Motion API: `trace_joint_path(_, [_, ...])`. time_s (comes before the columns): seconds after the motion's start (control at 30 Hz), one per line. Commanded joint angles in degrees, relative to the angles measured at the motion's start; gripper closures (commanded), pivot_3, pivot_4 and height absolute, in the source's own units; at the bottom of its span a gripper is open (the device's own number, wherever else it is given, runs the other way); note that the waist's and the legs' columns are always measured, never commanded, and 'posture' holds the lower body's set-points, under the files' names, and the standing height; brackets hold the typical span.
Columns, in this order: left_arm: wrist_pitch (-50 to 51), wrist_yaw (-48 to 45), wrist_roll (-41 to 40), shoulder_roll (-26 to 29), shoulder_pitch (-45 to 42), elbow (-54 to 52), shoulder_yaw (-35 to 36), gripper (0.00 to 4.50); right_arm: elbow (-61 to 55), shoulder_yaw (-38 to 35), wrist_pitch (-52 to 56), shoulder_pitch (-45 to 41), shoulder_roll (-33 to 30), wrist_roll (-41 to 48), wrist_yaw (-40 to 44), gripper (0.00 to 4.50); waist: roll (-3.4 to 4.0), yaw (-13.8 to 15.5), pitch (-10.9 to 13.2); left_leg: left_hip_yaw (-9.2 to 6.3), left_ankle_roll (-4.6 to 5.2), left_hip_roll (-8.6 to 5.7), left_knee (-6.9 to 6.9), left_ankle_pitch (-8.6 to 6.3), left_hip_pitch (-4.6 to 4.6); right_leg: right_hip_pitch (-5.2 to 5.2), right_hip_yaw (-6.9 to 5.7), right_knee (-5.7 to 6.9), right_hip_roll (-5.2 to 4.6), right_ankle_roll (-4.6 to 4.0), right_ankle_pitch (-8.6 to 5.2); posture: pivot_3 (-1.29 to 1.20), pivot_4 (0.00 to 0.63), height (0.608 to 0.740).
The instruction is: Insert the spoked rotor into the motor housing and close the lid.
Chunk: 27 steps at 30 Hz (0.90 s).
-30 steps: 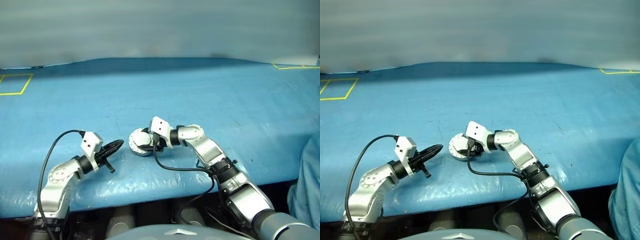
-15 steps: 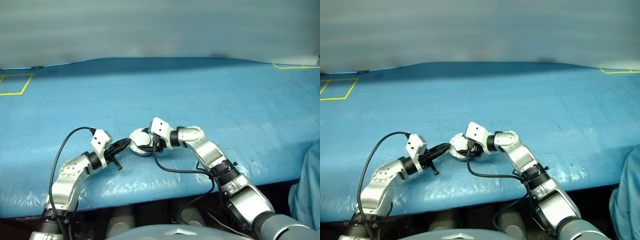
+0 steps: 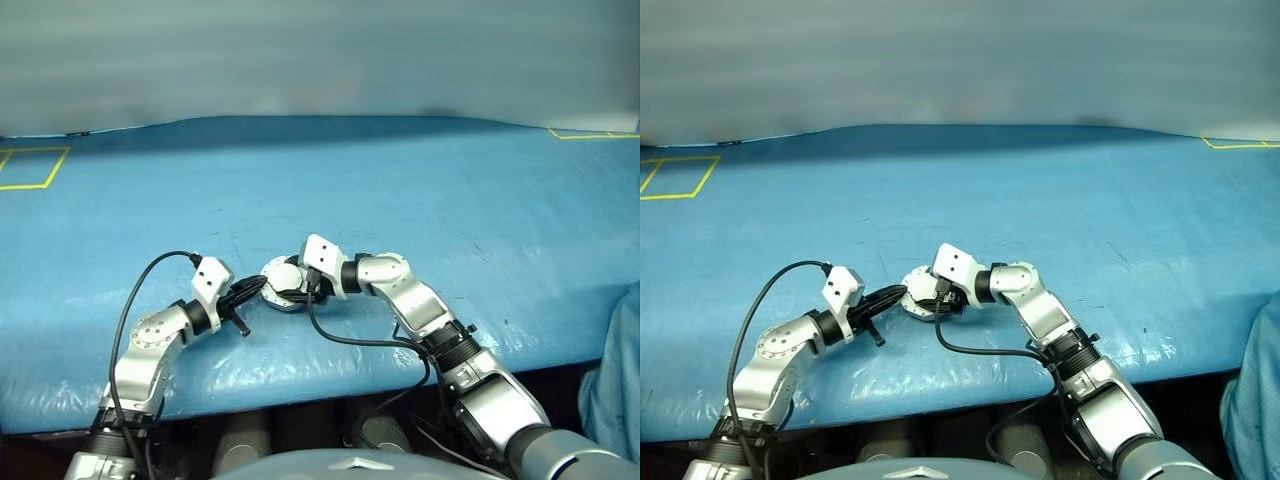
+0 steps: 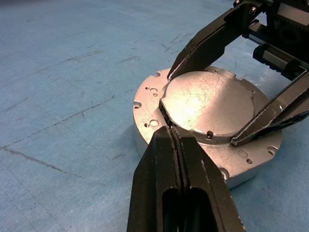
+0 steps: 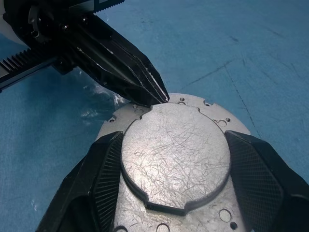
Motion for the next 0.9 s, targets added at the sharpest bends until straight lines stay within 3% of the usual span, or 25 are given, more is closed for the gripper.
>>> trace_joint_path(0.03, [-0.32, -0.07, 0.76, -0.59, -0.35, 0.88, -1.43, 4.47, 1.43, -0.20, 2.81, 1.92, -1.13, -1.37, -1.09, 1.50, 0.00, 0.07, 0.00, 0.00, 0.00, 0.00, 0.00, 0.00, 0.00, 0.00, 0.00, 0.00, 0.00, 0.00, 0.00, 0.00, 0.150, 0.740])
trace_joint_path(0.1, [-0.49, -0.12, 0.85, -0.64, -0.36, 0.95, -1.44, 4.50, 0.56, -1.21, 2.96, 2.35, -0.83, -0.61, -1.51, 0.76, 0.00, 0.17, 0.00, 0.00, 0.00, 0.00, 0.00, 0.00, -0.01, -0.01, 0.00, -0.01, -0.01, 0.00, 0.00, 0.00, 0.150, 0.740])
trace_joint_path(0.2, [-0.61, -0.14, 0.69, -0.94, -0.17, 0.80, -1.62, 4.50, -3.35, -4.27, 4.74, 3.81, 0.70, 2.85, -2.46, 0.01, 0.00, 0.31, 0.00, 0.00, -0.01, -0.05, -0.02, 0.00, -0.09, -0.05, 0.00, -0.04, -0.04, 0.00, 0.00, 0.00, 0.150, 0.740])
trace_joint_path(0.43, [-0.81, -0.53, 0.55, -1.77, 0.49, 0.60, -2.15, 4.50, -18.64, -11.53, 15.62, 8.90, 2.15, 17.59, 0.10, 0.01, -0.01, 0.65, 0.04, -0.01, -0.01, -0.16, -0.28, -0.02, -0.47, -0.11, 0.05, -0.14, -0.08, 0.01, 0.00, 0.00, 0.150, 0.740])
trace_joint_path(0.6, [-0.95, -0.69, 0.58, -1.82, 0.46, 0.73, -2.19, 4.50, -21.95, -17.60, 22.10, 10.34, 1.59, 25.17, -2.05, 0.01, -0.02, 0.69, 0.06, -0.05, 0.00, -0.16, -0.33, -0.03, -0.47, -0.11, 0.04, -0.16, -0.07, 0.02, -0.04, 0.00, 0.150, 0.740])
trace_joint_path(0.9, [-1.42, -0.87, 0.56, -1.77, 0.51, 0.74, -2.30, 4.50, -20.54, -23.39, 31.85, 12.58, 0.82, 26.85, -13.42, 0.01, -0.03, 0.70, 0.08, -0.04, -0.01, -0.17, -0.36, -0.03, -0.48, -0.14, 0.03, -0.18, -0.08, 0.01, -0.05, 0.00, 0.150, 0.740])
